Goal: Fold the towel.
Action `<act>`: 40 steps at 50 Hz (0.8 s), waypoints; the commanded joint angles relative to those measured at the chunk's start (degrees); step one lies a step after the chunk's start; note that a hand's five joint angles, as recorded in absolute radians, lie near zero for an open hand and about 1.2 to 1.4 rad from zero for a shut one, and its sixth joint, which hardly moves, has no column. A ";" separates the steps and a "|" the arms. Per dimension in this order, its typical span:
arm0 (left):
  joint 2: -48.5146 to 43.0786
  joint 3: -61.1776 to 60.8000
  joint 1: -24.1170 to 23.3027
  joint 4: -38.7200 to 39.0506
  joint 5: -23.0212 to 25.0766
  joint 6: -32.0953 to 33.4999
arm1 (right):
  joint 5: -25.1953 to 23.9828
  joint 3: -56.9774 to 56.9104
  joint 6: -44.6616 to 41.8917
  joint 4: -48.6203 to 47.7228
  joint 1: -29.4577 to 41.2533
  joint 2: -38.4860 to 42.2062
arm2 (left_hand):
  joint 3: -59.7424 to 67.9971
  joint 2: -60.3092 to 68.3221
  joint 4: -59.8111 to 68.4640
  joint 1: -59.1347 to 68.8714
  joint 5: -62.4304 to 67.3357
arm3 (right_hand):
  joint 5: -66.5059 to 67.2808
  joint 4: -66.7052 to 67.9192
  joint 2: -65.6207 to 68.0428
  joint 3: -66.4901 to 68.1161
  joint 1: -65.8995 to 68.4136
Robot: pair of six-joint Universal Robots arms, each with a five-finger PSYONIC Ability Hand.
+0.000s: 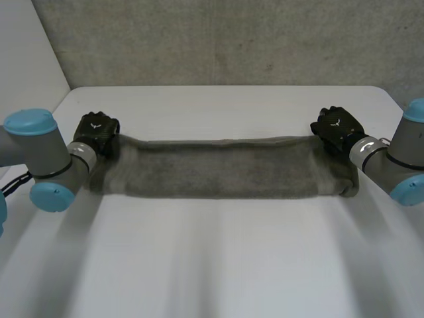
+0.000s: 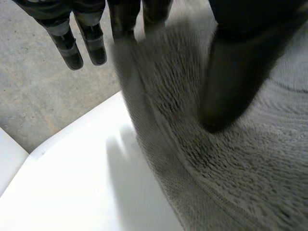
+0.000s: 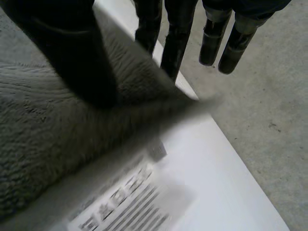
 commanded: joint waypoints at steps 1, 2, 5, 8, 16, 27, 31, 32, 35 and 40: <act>0.35 0.10 -0.66 0.00 -2.17 1.27 | 1.42 0.58 0.06 -3.02 0.08 -0.55 | -3.30 -22.44 -3.76 -22.58 -22.83 | -41.33 -4.35 -40.02 -3.01 -40.58; 0.61 0.10 -0.75 0.00 -3.12 1.53 | 1.94 0.66 0.15 -3.37 0.08 -0.81 | -3.30 -22.94 -3.76 -23.08 -23.33 | -41.33 -4.35 -40.02 -3.01 -40.58; 1.75 -0.34 -1.10 0.08 -4.18 1.80 | 2.65 0.84 0.68 -3.64 0.34 -1.60 | -3.30 -23.45 -3.76 -23.58 -23.84 | -41.33 -4.35 -40.02 -3.01 -40.58; 2.98 -0.69 -1.27 0.17 -4.45 1.80 | 2.83 1.45 2.08 -4.25 0.87 -2.74 | -3.30 -23.45 -3.76 -23.58 -23.84 | -41.33 -4.35 -40.02 -3.01 -40.58; 7.54 -3.67 -1.27 0.17 -5.59 1.71 | 4.32 6.45 6.47 -7.59 0.96 -9.85 | -3.30 -25.80 -3.76 -25.94 -26.19 | -41.33 -4.35 -40.02 -3.01 -40.58; 22.38 -21.49 -1.27 -0.18 -5.33 0.92 | 2.92 21.74 12.45 0.46 -1.05 -24.62 | -3.30 -25.30 -3.76 -25.44 -25.69 | -41.33 -4.35 -40.02 -3.01 -40.58; 26.45 -27.41 -1.27 0.26 -5.16 0.74 | 1.16 24.04 12.54 5.68 -2.29 -25.34 | -3.30 -25.13 -3.76 -25.27 -25.52 | -36.20 -4.35 -34.89 -3.01 -35.45; 27.84 -29.93 -1.27 0.43 -5.07 0.48 | 0.38 24.83 12.46 7.59 -2.90 -25.08 | -3.30 -25.13 -3.76 -25.27 -25.52 | -33.70 -4.35 -32.39 -3.01 -32.96; 29.78 -34.16 -1.27 1.48 -4.98 -0.48 | -0.51 26.32 11.93 9.54 -4.13 -24.11 | -3.30 -25.13 -3.76 -25.27 -25.52 | -27.14 -4.35 -25.83 -3.01 -26.39; 30.84 -37.42 -1.27 3.68 -4.98 -1.45 | -0.51 27.56 11.67 9.37 -5.89 -21.30 | -3.30 -24.96 -3.76 -25.10 -25.35 | -26.44 -4.35 -25.14 -3.01 -25.70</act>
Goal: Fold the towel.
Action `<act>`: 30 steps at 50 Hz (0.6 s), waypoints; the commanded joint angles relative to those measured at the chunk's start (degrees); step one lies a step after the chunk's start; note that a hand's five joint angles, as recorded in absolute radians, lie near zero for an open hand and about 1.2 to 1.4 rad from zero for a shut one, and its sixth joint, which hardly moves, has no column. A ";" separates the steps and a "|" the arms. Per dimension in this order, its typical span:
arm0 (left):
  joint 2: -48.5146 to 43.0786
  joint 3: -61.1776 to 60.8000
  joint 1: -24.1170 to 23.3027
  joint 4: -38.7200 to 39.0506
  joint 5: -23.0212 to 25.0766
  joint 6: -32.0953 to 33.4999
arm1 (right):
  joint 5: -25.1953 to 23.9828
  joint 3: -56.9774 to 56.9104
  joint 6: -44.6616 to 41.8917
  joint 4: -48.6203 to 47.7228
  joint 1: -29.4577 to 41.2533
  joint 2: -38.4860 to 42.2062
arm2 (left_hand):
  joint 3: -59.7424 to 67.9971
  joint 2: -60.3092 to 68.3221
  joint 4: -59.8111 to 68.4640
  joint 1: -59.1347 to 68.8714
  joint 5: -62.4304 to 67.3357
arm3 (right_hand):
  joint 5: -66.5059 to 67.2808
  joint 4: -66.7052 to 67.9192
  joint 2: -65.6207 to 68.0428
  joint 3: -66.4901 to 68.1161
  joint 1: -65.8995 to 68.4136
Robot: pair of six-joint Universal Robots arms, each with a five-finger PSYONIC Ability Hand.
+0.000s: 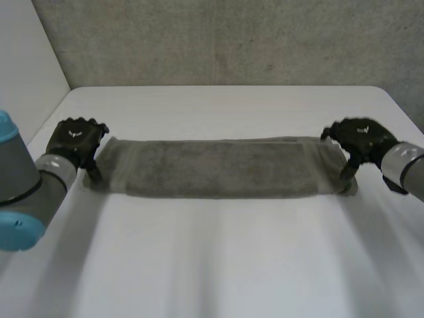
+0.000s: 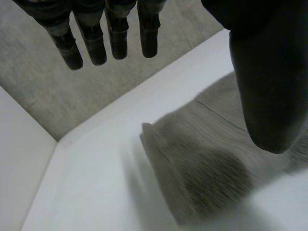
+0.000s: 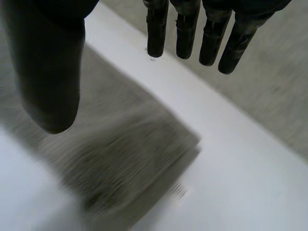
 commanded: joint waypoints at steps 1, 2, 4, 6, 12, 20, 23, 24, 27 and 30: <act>2.10 -5.62 0.00 2.67 0.06 -1.43 | -0.63 1.62 -0.85 0.90 -2.54 4.61 | -3.30 -2.87 -3.76 -4.77 -1.60 | 2.42 -4.35 3.82 -3.01 4.10; 2.28 -6.14 0.00 3.02 0.06 -1.43 | -0.63 1.62 -0.85 0.90 -2.54 4.62 | -3.30 -2.87 -3.76 -4.77 -1.60 | 2.43 -4.35 3.83 -3.01 4.11; 2.28 -6.23 0.08 3.11 -0.03 -1.51 | -0.63 1.36 -1.03 0.11 -2.63 5.94 | -3.30 -2.87 -3.76 -4.77 -1.60 | 5.96 -4.35 7.36 -3.01 7.64; 2.28 -6.32 0.08 3.11 -0.03 -1.51 | -0.54 1.27 -1.99 -2.43 -2.54 7.69 | -3.30 -2.87 -3.76 -4.77 -1.60 | 8.31 -4.35 9.71 -3.01 9.99; 2.37 -6.32 0.00 3.20 -0.12 -1.51 | 0.16 0.92 -3.32 -6.75 -2.54 10.25 | -3.30 -2.87 -3.76 -4.77 -1.60 | 8.82 -4.35 10.22 -3.01 10.50; 2.37 -6.49 0.00 3.20 -0.20 -1.51 | 0.25 -0.40 -3.14 -7.28 -2.81 11.39 | -3.30 -3.04 -3.76 -4.94 -1.77 | 56.37 -4.35 57.77 -3.01 58.04; 2.37 -6.49 0.00 3.20 -0.20 -1.51 | 0.25 -0.40 -3.14 -7.28 -4.21 9.72 | -3.30 -3.04 -3.76 -4.94 -1.77 | 56.37 -4.35 57.77 -3.01 58.04; 2.37 -6.49 0.00 3.20 -0.20 -1.51 | 0.16 -0.31 -3.14 -7.36 -5.34 8.50 | -3.30 -3.04 -3.76 -4.94 -1.77 | 56.37 -4.35 57.77 -3.01 58.04; 2.45 -6.49 0.08 3.20 -0.38 -1.60 | 0.16 -0.57 -3.75 -7.54 -8.15 6.91 | -3.30 -3.21 -3.76 -5.11 -1.93 | 56.37 -4.35 57.77 -3.01 58.04; 2.80 -6.49 0.26 3.11 -0.47 -1.60 | -0.45 -2.32 -4.71 -7.45 -12.63 6.21 | -3.30 -3.21 -3.76 -5.11 -1.93 | 56.37 -4.35 57.77 -3.01 58.04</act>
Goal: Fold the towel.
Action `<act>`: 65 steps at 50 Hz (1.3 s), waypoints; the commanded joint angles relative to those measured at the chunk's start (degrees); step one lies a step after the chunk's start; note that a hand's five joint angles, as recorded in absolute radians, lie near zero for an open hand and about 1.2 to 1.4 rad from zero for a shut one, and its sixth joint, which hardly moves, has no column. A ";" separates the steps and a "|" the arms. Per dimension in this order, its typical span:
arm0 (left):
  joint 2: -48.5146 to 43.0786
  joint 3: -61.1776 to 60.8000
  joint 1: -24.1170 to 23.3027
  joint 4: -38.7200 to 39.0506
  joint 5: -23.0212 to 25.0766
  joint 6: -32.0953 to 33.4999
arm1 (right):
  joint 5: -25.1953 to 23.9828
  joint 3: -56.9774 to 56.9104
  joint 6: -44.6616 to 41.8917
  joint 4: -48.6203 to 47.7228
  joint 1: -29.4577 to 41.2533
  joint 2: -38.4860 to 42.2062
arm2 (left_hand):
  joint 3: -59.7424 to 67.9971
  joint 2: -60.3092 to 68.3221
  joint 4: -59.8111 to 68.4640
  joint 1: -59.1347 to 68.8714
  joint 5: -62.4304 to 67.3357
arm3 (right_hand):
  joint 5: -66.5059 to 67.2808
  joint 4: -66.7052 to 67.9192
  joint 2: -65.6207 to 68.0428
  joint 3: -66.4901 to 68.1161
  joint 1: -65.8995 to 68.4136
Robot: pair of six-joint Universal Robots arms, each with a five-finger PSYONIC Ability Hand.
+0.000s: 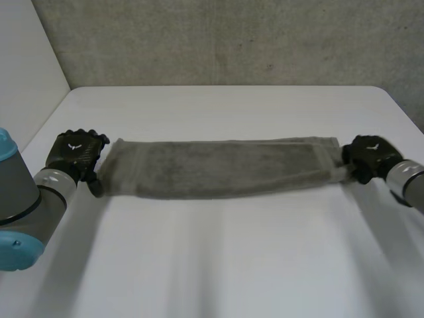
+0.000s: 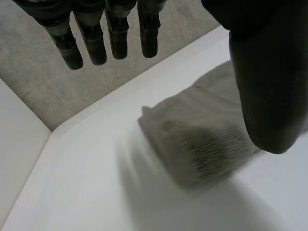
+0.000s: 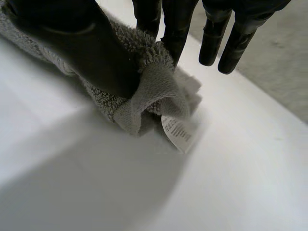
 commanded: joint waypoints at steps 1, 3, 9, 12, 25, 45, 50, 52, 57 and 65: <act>0.40 -0.01 0.23 -0.09 -0.20 -0.08 | -0.67 -1.82 -1.31 0.12 -6.91 -2.61 | -3.30 -3.21 -3.76 -5.11 -1.93 | 3.70 -4.35 6.66 -3.01 5.84; 0.49 -0.01 0.40 0.00 -0.20 0.01 | -0.32 -5.06 -4.64 1.17 -10.50 -3.31 | -3.30 -3.37 -3.76 -5.28 -2.10 | 3.70 -4.35 6.66 -3.01 5.84; 1.02 -0.10 0.58 0.00 -0.20 0.01 | -0.31 -10.77 -8.26 4.77 -9.91 -6.64 | -3.30 -3.37 -3.76 -5.28 -2.10 | 3.70 -4.35 6.66 -3.01 5.84; 1.28 -0.10 0.31 -0.09 -0.29 0.01 | -0.40 -11.92 -7.64 4.86 -5.44 -8.93 | -3.30 -3.54 -3.76 -5.45 -2.27 | 3.70 -4.35 6.66 -3.01 5.84; 1.54 -0.10 -0.12 -0.17 -0.46 -0.08 | 4.96 -20.71 -6.50 1.00 34.72 1.94 | -3.30 -3.71 -3.76 -5.61 -2.44 | 3.70 -4.35 6.66 -3.01 5.84; 1.19 6.57 -7.32 -0.35 -0.46 -3.58 | 13.65 -14.94 -4.31 -4.62 40.22 1.90 | -3.30 -3.38 -3.76 -5.28 -2.10 | -66.30 -4.35 -63.34 -3.01 -64.16; 0.58 10.43 -11.89 -0.61 -0.37 -6.75 | 13.57 -7.03 0.17 -5.07 34.07 -6.10 | -3.30 -3.04 -3.76 -4.94 -1.77 | -66.30 -4.35 -63.34 -3.01 -64.16; 0.32 11.75 -13.73 -0.61 -0.37 -7.71 | 13.48 -4.46 1.67 -5.07 32.03 -8.23 | -3.30 -2.70 -3.76 -4.61 -1.43 | -66.30 -4.35 -63.34 -3.01 -64.16; -2.41 15.19 -18.93 -0.70 -0.20 -9.57 | 13.40 2.31 3.96 -4.36 25.26 -12.19 | -3.30 -2.53 -3.76 -4.44 -1.26 | -66.30 -4.35 -63.34 -3.01 -64.16; -10.76 19.32 -24.73 -0.61 0.15 -9.75 | 7.34 14.08 4.13 -6.29 18.58 -13.33 | -3.30 -2.36 -3.76 -4.27 -1.09 | -66.30 -4.35 -63.34 -3.01 -64.16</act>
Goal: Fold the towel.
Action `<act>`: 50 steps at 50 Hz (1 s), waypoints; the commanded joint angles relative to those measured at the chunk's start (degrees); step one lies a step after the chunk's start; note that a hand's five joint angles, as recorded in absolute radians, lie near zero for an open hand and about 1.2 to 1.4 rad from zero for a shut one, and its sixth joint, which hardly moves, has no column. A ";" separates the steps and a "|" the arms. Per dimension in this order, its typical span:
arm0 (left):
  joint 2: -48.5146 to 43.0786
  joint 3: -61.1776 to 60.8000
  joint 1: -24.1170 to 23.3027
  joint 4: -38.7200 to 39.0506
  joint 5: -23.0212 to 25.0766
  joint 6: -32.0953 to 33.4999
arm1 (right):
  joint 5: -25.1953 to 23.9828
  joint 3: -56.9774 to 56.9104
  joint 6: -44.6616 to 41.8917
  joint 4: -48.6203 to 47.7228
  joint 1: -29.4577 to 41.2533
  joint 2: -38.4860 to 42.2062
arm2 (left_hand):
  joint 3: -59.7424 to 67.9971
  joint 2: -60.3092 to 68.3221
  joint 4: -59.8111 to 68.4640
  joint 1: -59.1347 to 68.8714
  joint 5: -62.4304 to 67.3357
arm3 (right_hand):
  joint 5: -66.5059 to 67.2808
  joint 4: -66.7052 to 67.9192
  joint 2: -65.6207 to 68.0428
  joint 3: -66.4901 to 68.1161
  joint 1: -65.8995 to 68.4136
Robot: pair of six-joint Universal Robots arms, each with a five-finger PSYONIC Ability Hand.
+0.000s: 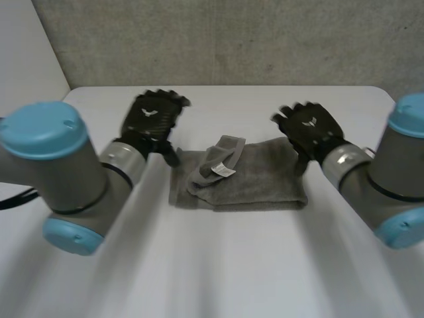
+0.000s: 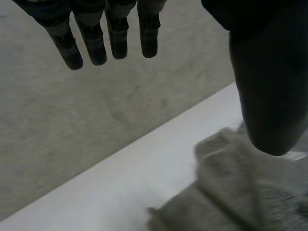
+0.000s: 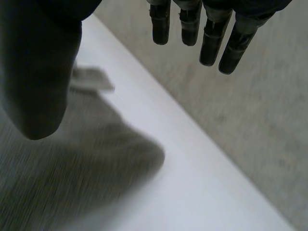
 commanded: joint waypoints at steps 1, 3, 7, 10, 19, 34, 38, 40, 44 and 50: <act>-8.23 3.89 -4.64 0.00 0.25 0.00 | -4.81 8.04 0.12 -1.67 -4.34 -0.16 | -3.30 -2.18 -3.76 -4.26 -1.03 | -3.58 -4.35 -4.10 -3.01 -3.45; -9.84 4.78 -5.08 0.09 0.25 0.00 | -5.86 9.19 0.21 -2.63 -4.52 0.20 | -3.30 -2.18 -3.76 -4.26 -1.03 | -3.58 -4.35 -4.10 -3.01 -3.45; -14.48 7.93 -5.44 0.35 0.26 0.17 | -6.39 11.12 0.21 -6.05 -4.43 1.95 | -3.30 -1.68 -3.76 -3.76 -0.53 | -3.58 -4.35 -4.10 -3.01 -3.45; -17.55 10.83 -5.61 0.09 0.25 0.17 | -6.83 11.30 0.21 -7.20 -4.34 2.92 | -3.30 -1.34 -3.76 -3.42 -0.19 | 1.52 -4.35 1.00 -3.01 1.65; -21.17 15.32 -5.52 0.26 -0.62 0.09 | -6.74 10.68 0.12 -7.29 -3.73 6.35 | -3.30 -0.84 -3.76 -2.92 0.31 | 7.10 -4.35 6.58 -3.01 7.23; -18.98 8.83 1.07 -0.09 -10.03 0.79 | -6.92 11.29 -0.14 -10.01 -3.90 6.44 | -3.30 -0.67 -3.76 -2.75 0.48 | 15.34 -4.35 14.82 -3.01 15.47; -17.31 6.27 1.16 -0.09 -10.12 0.70 | -6.92 11.56 -0.23 -10.10 -3.90 6.52 | -3.30 -0.67 -3.76 -2.75 0.48 | 15.51 -4.35 14.99 -3.01 15.64; -15.73 4.26 1.16 -0.18 -10.12 0.44 | -6.92 11.65 0.12 -10.28 -3.99 6.52 | -3.30 -0.83 -3.76 -2.92 0.31 | 19.18 -4.35 18.66 -3.01 19.31; -14.33 1.98 0.98 -0.53 -10.03 0.26 | -6.92 12.00 0.12 -10.89 -3.90 6.61 | -3.30 -1.00 -3.76 -3.08 0.14 | 21.23 -4.35 20.71 -3.01 21.36; -12.04 -0.32 0.10 -0.70 -10.12 0.09 | -6.74 12.26 0.12 -11.51 -3.55 7.14 | -3.30 -1.17 -3.76 -3.25 -0.03 | 25.57 -4.35 25.05 -3.01 25.70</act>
